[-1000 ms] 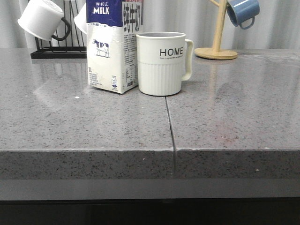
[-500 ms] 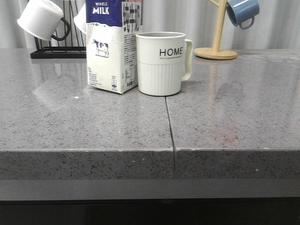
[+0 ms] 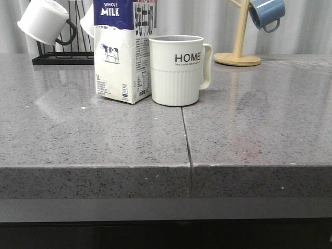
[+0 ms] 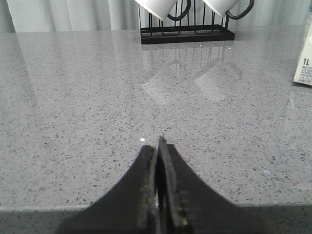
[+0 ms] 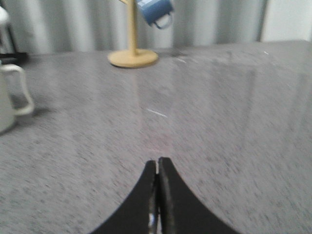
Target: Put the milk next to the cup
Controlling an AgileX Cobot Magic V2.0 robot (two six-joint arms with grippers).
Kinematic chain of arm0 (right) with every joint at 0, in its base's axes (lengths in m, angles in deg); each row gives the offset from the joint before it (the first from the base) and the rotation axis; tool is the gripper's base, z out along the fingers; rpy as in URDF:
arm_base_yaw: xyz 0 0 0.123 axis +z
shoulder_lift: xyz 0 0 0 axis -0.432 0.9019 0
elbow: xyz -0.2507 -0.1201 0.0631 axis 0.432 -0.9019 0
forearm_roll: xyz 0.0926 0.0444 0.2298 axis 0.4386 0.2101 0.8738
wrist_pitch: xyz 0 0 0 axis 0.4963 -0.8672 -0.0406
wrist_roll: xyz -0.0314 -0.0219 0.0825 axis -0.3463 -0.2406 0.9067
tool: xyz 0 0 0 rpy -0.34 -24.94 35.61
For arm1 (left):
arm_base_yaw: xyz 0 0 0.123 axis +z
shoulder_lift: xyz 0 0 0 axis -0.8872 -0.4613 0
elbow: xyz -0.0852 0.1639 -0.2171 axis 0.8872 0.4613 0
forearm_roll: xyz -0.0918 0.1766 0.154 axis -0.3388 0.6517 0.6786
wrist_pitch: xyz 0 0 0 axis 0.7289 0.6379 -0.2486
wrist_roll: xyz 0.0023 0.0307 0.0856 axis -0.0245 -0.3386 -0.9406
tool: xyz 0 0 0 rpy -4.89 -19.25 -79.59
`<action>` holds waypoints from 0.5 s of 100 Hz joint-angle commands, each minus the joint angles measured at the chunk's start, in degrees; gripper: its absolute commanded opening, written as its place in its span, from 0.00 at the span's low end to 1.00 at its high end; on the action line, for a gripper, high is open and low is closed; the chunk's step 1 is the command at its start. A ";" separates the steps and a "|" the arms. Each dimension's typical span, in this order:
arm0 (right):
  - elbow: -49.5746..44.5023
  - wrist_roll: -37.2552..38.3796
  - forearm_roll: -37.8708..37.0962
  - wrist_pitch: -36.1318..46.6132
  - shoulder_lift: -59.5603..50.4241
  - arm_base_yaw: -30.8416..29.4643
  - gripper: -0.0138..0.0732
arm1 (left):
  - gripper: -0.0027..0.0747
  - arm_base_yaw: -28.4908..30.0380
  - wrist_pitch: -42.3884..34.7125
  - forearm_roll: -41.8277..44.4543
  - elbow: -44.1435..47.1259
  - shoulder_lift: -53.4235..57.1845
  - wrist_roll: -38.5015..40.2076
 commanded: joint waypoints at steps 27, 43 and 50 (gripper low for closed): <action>-3.80 -1.15 0.00 4.02 -4.03 -1.94 0.08 | 0.01 0.07 -4.55 0.03 2.50 1.76 0.63; -3.80 -1.36 0.00 4.14 -4.03 -1.94 0.08 | 0.01 0.07 -4.55 0.03 2.50 1.76 0.63; -3.80 -1.36 0.00 3.59 -4.03 -1.94 0.08 | 0.01 0.07 -4.55 0.03 2.50 1.76 0.63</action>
